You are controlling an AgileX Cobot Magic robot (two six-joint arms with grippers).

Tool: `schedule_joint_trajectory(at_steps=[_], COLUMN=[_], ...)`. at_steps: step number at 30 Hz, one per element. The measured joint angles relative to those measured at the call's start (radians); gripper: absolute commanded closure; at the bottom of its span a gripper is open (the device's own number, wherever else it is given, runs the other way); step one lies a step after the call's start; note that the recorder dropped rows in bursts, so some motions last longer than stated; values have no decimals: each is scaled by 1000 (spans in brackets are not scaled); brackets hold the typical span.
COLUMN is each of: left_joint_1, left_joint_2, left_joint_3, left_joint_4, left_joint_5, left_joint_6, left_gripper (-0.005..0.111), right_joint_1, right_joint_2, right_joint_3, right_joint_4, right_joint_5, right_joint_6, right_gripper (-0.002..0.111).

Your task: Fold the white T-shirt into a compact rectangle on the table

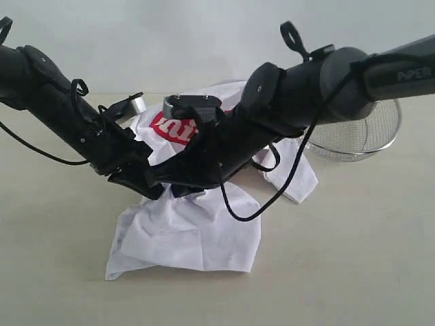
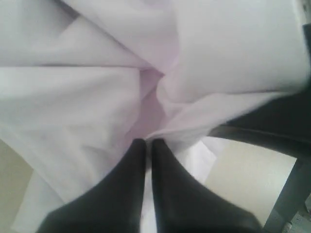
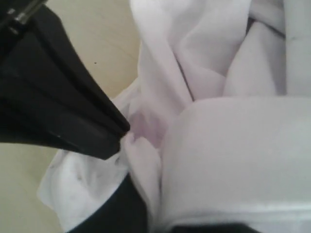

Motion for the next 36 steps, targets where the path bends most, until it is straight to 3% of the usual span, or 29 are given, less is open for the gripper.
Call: schedule_joint_trajectory(at_steps=[4,14,19,22,26,27,36], left_joint_1=[0,0,0,0,0,0,-25], left_joint_2=[0,0,0,-9,-47,-57,-107], left_joint_3=[0,0,0,0,1,1,27], left_joint_4=[0,0,0,0,-10,-13,-15], left_joint_5=[0,19,42,64,92,95,99], left_joint_6=[0,0,0,0,0,0,-45], left_gripper=[102,102,102,102,102,102,102], right_joint_1=[-11,-259,-311,-320,-320,-320,-320], right_joint_2=[-66,-97,-97,-97,-97,-97,-151], right_joint_3=[0,0,0,0,0,0,1], right_joint_4=[-124,-255,-463,-486,-490,-498,-607], right_joint_5=[31,250,354,381,410,415,433], right_joint_6=[108,161,238,239,238,242,363], right_gripper=[108,108,108,89,41,41,98])
